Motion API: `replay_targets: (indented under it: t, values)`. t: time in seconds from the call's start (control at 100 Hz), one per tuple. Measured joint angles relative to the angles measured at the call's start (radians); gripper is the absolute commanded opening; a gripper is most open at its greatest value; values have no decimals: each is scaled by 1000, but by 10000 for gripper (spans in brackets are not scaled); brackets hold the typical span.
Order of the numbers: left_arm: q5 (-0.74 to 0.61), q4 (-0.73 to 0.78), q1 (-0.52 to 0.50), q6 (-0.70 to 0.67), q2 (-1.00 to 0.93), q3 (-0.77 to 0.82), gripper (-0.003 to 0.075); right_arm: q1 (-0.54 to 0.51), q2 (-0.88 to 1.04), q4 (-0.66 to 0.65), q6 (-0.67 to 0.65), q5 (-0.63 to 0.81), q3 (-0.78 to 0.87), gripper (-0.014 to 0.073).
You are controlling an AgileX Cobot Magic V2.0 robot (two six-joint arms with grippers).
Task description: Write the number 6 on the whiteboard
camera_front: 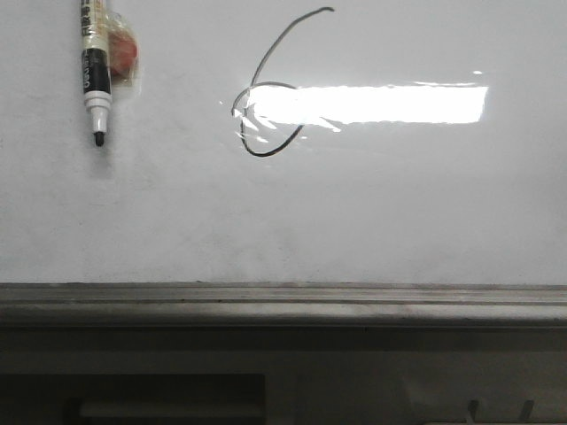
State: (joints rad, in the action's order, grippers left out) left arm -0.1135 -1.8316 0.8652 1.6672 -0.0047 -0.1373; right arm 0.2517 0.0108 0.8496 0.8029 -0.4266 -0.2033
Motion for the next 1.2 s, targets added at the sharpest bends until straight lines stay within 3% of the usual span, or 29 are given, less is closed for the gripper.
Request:
replay_targets:
  t: [0.09, 0.14, 0.3, 0.43, 0.63, 0.83, 1.2]
  values:
    - [0, 74, 0, -36, 0, 2, -20, 0, 0, 0, 0, 0, 0, -65]
    - [-4, 190, -2, -112, 2, 6, -20, 0, 0, 0, 0, 0, 0, -65]
    - [-29, 670, -51, -563, 58, 24, -20, 0, 0, 0, 0, 0, 0, -65]
    - [3, 1090, -172, -986, 121, 35, -20, 0, 0, 0, 2, 0, 0, -65]
    - [108, 1568, -395, -1376, 118, 52, -20, 0, 0, 0, 2, 0, 0, -64]
    - [122, 1736, -555, -1549, 35, 124, -20, 0, 0, 0, 2, 0, 0, -65]
    - [164, 1775, -734, -1589, 0, 128, -20, 0, 0, 2, 2, 0, 0, -65]
